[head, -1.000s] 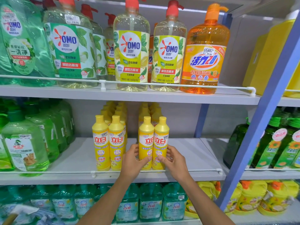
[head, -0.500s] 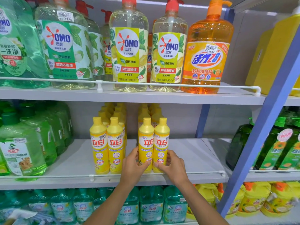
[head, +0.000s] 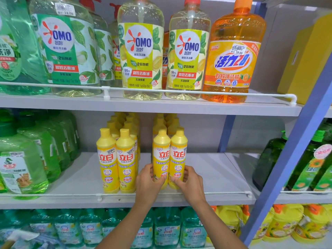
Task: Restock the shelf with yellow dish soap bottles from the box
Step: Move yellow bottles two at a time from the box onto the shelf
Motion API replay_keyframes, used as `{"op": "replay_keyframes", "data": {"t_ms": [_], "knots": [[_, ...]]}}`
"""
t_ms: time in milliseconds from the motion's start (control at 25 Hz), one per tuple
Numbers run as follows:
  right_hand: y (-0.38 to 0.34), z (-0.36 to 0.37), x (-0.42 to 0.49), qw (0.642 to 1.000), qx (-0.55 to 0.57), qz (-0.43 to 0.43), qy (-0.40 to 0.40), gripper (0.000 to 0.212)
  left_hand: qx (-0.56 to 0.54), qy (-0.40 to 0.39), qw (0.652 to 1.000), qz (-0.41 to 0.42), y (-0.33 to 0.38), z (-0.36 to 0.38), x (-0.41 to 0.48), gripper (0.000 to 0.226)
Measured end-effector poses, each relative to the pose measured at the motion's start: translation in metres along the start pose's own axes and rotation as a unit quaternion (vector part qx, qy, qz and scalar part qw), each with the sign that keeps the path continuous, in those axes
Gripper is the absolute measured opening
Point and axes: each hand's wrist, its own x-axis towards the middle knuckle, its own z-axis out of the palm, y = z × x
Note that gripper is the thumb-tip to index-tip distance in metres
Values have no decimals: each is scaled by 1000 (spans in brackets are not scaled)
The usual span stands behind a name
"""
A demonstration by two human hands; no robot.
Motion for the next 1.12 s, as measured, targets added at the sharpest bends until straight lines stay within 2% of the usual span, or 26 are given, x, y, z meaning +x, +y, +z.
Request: {"op": "replay_keyframes", "data": {"t_ms": [200,440,640,960,1120], "knots": [[-3,4,9,1000,21,4,1,54,22,16,1000,10,5,4,8,46],[-1,12,23,1000,28,-3,-5,55,22,11,1000,-2,2,6,24,55],[2,17,31,1000,21,1,-3,57,17,12,1000,-16,2,7,28,49],[1,15,28,1000,26,-6,-2,57,21,31,999,-8,3,8,26,53],[0,15,28,1000,28,-4,-12,54,27,16,999,-16,0,6,29,54]]}}
